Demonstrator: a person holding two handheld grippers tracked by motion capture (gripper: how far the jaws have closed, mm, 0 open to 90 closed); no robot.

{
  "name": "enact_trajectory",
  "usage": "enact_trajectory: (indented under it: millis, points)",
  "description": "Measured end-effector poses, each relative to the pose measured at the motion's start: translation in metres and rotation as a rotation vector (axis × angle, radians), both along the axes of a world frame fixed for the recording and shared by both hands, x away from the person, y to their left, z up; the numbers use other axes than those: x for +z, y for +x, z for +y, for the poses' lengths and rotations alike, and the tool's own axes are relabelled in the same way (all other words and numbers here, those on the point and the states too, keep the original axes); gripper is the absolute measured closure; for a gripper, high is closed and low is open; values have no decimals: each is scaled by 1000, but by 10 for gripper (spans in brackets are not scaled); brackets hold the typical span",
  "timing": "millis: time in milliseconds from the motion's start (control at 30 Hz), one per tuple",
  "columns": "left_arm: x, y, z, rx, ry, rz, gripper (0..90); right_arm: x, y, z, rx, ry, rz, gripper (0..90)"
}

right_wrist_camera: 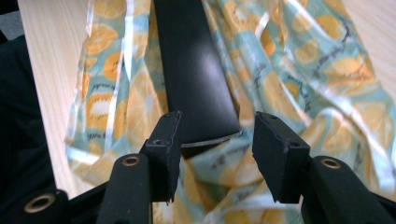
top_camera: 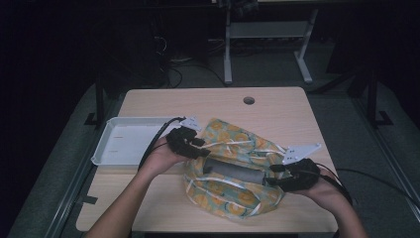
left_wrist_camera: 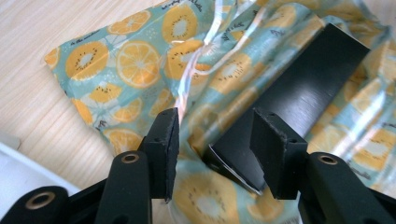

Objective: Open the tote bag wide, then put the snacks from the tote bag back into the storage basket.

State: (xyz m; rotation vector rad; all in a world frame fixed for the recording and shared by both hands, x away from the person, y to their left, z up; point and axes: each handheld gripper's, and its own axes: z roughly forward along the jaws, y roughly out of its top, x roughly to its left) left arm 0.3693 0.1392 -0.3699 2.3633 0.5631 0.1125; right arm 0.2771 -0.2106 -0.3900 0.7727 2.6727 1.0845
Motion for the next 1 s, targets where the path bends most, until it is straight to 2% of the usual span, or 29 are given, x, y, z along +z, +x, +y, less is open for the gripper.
enact_trajectory:
  millis: [100,300,733,900,933,1000]
  points:
    - [2,-5,6,-5,-19,12,506,2,5,4,7,11,-3,508]
    - [0,-17,17,-16,-17,26,482,3,11,15,28,5,6,503]
    - [-15,-48,41,-23,-5,42,440,6,35,50,93,-5,10,504]
    - [-21,-62,51,-16,-15,45,431,5,43,64,116,-14,7,503]
    - [-23,-65,53,-4,-29,45,429,5,43,66,120,-6,5,501]
    - [-26,-69,57,-4,-26,45,426,3,43,71,117,-6,8,500]
